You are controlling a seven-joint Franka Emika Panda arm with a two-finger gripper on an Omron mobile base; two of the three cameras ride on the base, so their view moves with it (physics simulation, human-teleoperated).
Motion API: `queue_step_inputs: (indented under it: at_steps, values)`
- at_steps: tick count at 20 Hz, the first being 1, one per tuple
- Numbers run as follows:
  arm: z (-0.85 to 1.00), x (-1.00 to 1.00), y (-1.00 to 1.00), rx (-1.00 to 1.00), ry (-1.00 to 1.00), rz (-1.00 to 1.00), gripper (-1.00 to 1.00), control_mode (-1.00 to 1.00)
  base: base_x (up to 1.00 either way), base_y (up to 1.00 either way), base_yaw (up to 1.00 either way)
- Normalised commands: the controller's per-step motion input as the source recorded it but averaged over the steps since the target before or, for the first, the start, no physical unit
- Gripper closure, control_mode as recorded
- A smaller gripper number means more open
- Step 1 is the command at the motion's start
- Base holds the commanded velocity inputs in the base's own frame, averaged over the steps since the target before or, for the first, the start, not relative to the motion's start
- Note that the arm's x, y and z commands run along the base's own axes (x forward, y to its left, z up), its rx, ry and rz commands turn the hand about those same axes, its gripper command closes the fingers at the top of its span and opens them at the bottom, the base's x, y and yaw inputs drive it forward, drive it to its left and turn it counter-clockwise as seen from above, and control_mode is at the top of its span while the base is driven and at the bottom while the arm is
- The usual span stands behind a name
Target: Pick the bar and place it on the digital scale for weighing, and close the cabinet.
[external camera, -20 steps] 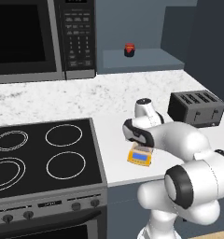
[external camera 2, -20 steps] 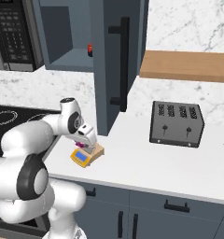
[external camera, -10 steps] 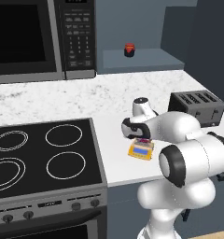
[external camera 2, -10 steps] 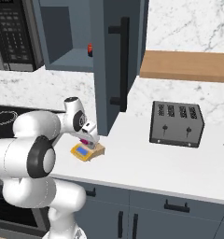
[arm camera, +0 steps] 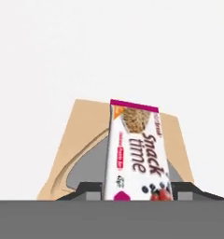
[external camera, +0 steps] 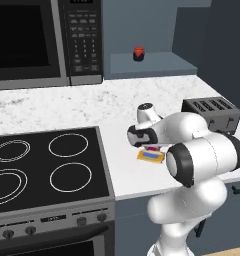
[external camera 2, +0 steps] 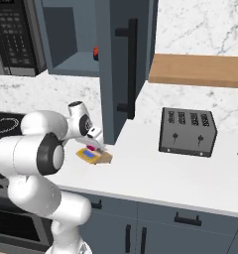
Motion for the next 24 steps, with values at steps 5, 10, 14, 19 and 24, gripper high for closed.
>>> queue_step_inputs:
  at_steps: [5, 10, 14, 19, 24]
  values:
    - [-0.06, -0.45, 0.00, 0.00, 0.00, -0.04, -1.00, -1.00, 0.00, 0.00, 0.00]
    - [0.00, -0.58, 0.00, 0.00, 0.00, -0.05, -1.00, -1.00, 0.00, 0.00, 0.00]
    - [0.01, -0.62, 0.00, 0.00, 0.00, -0.03, -1.00, -1.00, 0.00, 0.00, 0.00]
    - [0.65, -0.40, 0.01, 0.00, -0.05, 0.00, -1.00, -1.00, 0.00, 0.00, 0.00]
    - [1.00, -0.32, 0.03, 0.00, -0.05, 0.00, -1.00, -1.00, 0.00, 0.00, 0.00]
